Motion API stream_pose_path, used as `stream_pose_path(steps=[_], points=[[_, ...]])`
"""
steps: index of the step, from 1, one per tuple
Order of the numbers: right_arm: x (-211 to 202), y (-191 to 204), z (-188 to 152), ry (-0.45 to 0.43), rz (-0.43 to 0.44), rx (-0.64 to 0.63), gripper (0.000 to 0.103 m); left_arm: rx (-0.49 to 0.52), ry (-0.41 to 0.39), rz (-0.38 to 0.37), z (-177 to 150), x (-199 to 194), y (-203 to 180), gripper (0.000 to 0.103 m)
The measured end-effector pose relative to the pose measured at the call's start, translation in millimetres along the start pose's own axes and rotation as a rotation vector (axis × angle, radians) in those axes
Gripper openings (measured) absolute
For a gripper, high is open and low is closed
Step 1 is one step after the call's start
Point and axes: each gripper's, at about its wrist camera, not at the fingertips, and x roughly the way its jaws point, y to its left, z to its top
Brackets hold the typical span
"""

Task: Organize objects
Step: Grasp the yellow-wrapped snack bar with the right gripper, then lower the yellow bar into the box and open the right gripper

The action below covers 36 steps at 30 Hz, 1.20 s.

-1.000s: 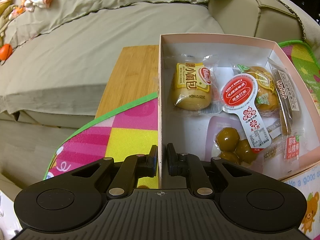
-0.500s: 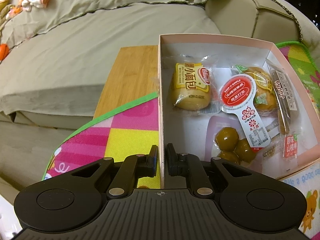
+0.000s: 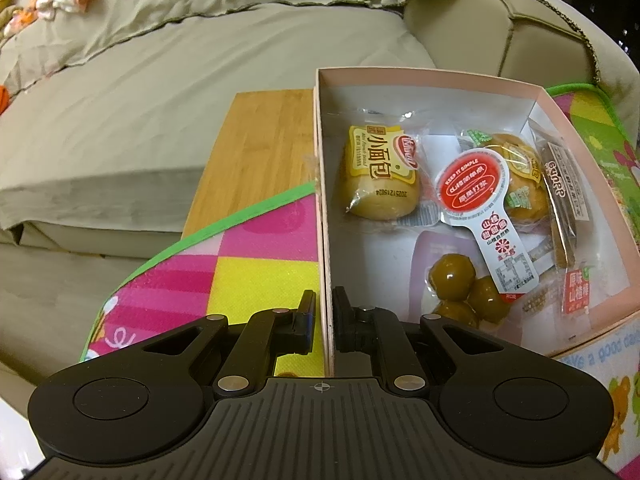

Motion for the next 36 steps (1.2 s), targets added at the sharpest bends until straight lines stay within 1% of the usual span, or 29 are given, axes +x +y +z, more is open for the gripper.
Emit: stream_pose_path(steps=[3, 5, 9, 11, 14, 17, 19, 20, 22, 25, 27, 31, 32, 36], points=[[-23, 12, 31, -0.052, 0.037, 0.016, 0.020, 0.000, 0.008, 0.006, 1, 0, -2, 0.011], [-37, 21, 51, -0.090, 0.059, 0.013, 0.020, 0.004, 0.028, -0.003, 3, 0, -1, 0.011], [-60, 39, 85, -0.187, 0.102, -0.032, 0.020, 0.031, 0.048, -0.027, 7, 1, 2, 0.013], [-65, 48, 99, -0.225, 0.124, -0.047, 0.020, 0.024, 0.048, -0.036, 6, 0, 4, 0.013], [-66, 56, 118, -0.262, 0.165, -0.049, 0.020, 0.010, 0.050, -0.043, 5, 0, 6, 0.013], [-55, 62, 132, -0.274, 0.213, -0.041, 0.020, 0.003, 0.046, -0.041, 4, -1, 6, 0.013], [-39, 64, 138, -0.262, 0.253, -0.031, 0.023, -0.002, 0.042, -0.041, 3, -2, 6, 0.013], [-31, 62, 139, -0.247, 0.273, -0.018, 0.026, -0.003, 0.041, -0.042, 3, -2, 6, 0.013], [-16, 54, 136, -0.229, 0.292, 0.016, 0.026, -0.004, 0.042, -0.040, 4, -1, 5, 0.013], [-1, 34, 120, -0.215, 0.271, 0.030, 0.027, 0.000, 0.040, -0.031, 4, -1, 3, 0.012], [10, 16, 106, -0.203, 0.223, 0.032, 0.032, -0.001, 0.042, -0.025, 4, -1, 3, 0.012], [35, -21, 74, -0.181, 0.064, -0.007, 0.039, 0.009, 0.046, -0.007, 5, 0, -1, 0.012], [45, -33, 65, -0.158, 0.044, 0.002, 0.042, 0.010, 0.047, -0.003, 5, 0, -2, 0.011], [84, -74, 35, -0.053, 0.013, 0.079, 0.042, 0.018, 0.038, 0.009, 4, -1, -5, 0.009]])
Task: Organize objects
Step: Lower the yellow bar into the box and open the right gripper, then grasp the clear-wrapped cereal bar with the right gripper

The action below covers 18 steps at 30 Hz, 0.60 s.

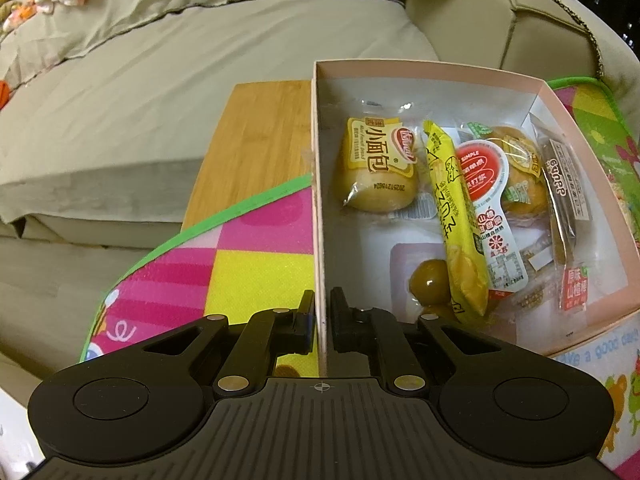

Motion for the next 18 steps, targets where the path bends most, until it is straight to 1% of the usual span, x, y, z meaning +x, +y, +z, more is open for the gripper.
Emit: stream_pose_path(steps=[3, 6, 9, 11, 14, 18], points=[[19, -19, -14, 0.041, -0.020, 0.043, 0.042, -0.006, -0.002, 0.012, -1, 0, -2, 0.009], [27, -26, -15, 0.043, -0.027, 0.048, 0.044, -0.007, 0.001, 0.028, 0, 0, -5, 0.009], [30, -31, -4, 0.028, -0.037, 0.033, 0.050, -0.009, 0.002, 0.043, 1, 0, -7, 0.010], [31, -31, 7, 0.015, -0.035, 0.016, 0.051, -0.014, 0.001, 0.052, 1, 0, -8, 0.010], [33, -30, 26, -0.012, -0.039, -0.019, 0.056, -0.021, 0.001, 0.057, 0, 0, -8, 0.011], [38, -28, 49, -0.044, -0.041, -0.040, 0.057, -0.017, 0.005, 0.066, 1, 0, -9, 0.012]])
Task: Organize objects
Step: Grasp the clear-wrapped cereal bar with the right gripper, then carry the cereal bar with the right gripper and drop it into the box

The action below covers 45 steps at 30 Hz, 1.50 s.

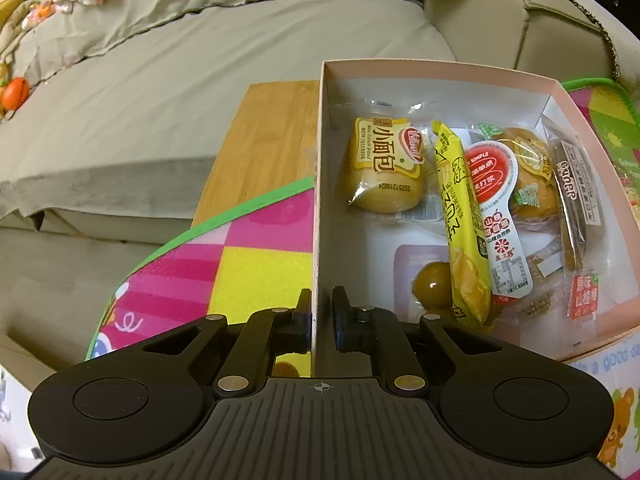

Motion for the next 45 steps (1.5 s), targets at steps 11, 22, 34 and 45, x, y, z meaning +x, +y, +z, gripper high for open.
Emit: stream_pose_path(steps=[11, 22, 34, 45], points=[[41, 4, 32, 0.000, -0.032, 0.000, 0.058, 0.001, -0.001, -0.005, -1, -1, 0, 0.012], [47, 21, 17, 0.054, -0.040, -0.066, 0.028, 0.009, 0.008, -0.021, -1, -2, 3, 0.012], [-25, 24, -49, 0.085, -0.036, 0.025, 0.028, 0.035, 0.017, -0.083, 1, 0, 9, 0.010], [-89, 73, -102, 0.125, -0.037, 0.045, 0.028, 0.038, 0.020, -0.117, 2, 2, 14, 0.009]])
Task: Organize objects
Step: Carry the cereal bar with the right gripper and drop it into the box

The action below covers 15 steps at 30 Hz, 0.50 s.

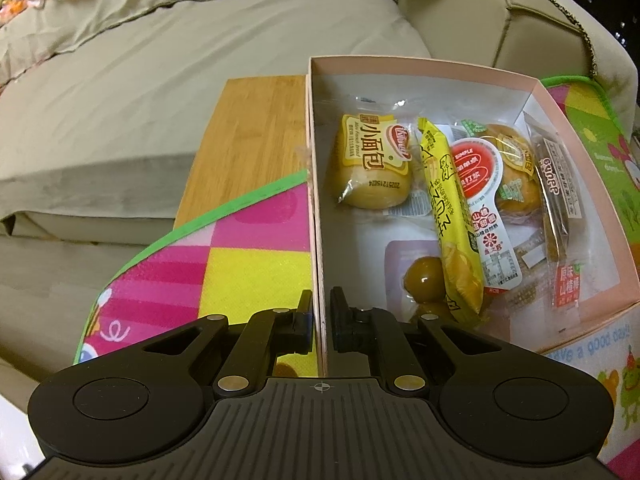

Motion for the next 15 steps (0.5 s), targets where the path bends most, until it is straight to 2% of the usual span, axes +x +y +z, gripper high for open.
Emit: stream_pose_path(steps=[15], points=[[-30, 77, 37, -0.114, 0.002, -0.082, 0.028, -0.002, 0.019, -0.044, 1, 0, 8, 0.010]])
